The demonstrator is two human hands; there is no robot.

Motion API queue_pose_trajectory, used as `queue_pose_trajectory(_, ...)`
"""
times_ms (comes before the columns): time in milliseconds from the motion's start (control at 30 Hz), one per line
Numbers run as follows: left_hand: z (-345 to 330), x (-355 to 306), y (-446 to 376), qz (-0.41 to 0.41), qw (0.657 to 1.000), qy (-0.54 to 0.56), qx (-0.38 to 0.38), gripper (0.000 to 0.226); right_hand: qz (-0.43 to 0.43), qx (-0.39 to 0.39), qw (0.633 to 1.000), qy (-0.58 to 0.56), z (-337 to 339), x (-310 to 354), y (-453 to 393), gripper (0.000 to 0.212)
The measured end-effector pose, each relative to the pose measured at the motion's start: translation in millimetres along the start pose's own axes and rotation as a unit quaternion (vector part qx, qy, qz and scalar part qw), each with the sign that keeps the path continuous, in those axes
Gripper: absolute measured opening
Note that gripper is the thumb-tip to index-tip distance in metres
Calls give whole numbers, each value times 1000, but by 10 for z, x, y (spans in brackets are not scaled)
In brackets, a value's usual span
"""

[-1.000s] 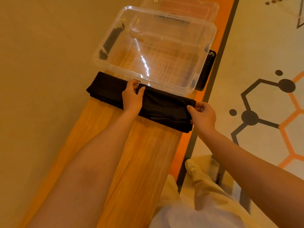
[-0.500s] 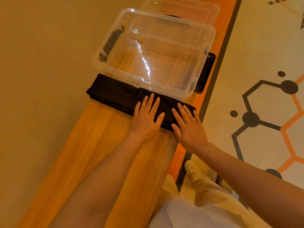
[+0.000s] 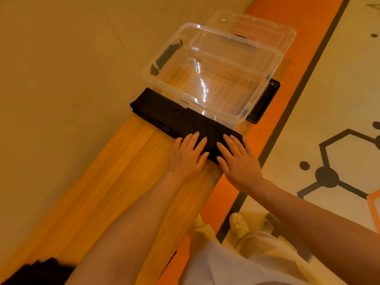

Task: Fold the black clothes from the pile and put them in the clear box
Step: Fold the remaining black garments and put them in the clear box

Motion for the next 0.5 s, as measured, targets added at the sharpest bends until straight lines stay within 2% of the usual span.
queue_pose_trajectory(233, 184, -39, 657, 86, 996, -23, -10, 54, 163, 20, 986, -11, 120, 307, 128, 55)
queue_pose_trajectory(500, 286, -154, 1671, 212, 976, -51, 19, 55, 378, 77, 922, 14, 35, 952, 437, 62)
Point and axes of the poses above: each hand's wrist, its own y-axis away from the middle knuckle, its own z-axis out of the back of the hand, x = y × z, the point moved 10 cm from there along -y, towards the middle knuckle, and after that the axes turned 9 degrees about -x, right-handed, at the moved point
